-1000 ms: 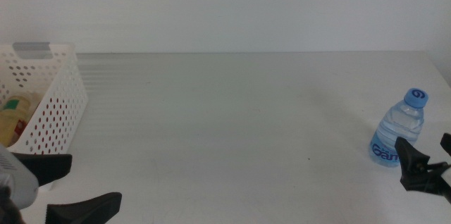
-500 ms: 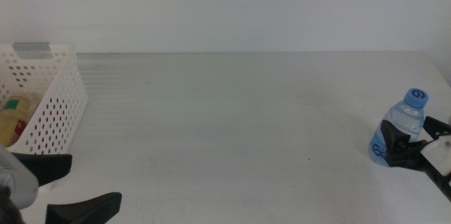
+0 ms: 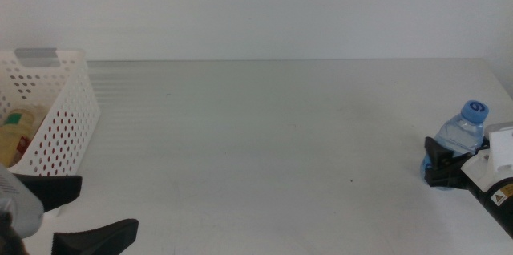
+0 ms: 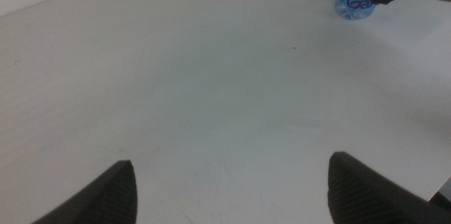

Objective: Use arms to grab the bottles and put them into the dustbin to the left of the table.

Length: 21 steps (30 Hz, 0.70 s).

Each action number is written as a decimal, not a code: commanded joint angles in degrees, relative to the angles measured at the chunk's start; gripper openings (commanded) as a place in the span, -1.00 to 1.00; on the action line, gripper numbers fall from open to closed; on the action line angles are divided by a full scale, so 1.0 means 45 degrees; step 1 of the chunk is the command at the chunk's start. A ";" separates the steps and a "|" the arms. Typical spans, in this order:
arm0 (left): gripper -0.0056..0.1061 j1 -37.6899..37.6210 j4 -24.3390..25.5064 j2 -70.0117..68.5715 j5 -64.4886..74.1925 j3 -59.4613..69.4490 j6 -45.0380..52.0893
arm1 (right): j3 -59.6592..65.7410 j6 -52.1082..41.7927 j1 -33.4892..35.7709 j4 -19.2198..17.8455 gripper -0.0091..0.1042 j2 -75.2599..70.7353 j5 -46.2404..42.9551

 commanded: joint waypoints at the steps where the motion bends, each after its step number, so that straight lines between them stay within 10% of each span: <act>1: 0.65 -0.0043 -0.0007 0.0066 -0.0965 -0.0324 -0.0171 | -0.0141 -0.0144 -0.0056 -0.0187 -0.47 -0.0513 -0.1112; 3: 0.65 -0.0043 -0.0007 0.0066 -0.0965 -0.0324 -0.0171 | -0.0141 0.0328 -0.0051 -0.0741 -0.84 -0.0688 -0.1115; 21: 0.65 -0.0043 0.0040 0.0066 -0.0954 -0.0324 -0.0171 | -0.7139 0.2635 0.5050 -0.3653 -0.84 -0.0289 0.3500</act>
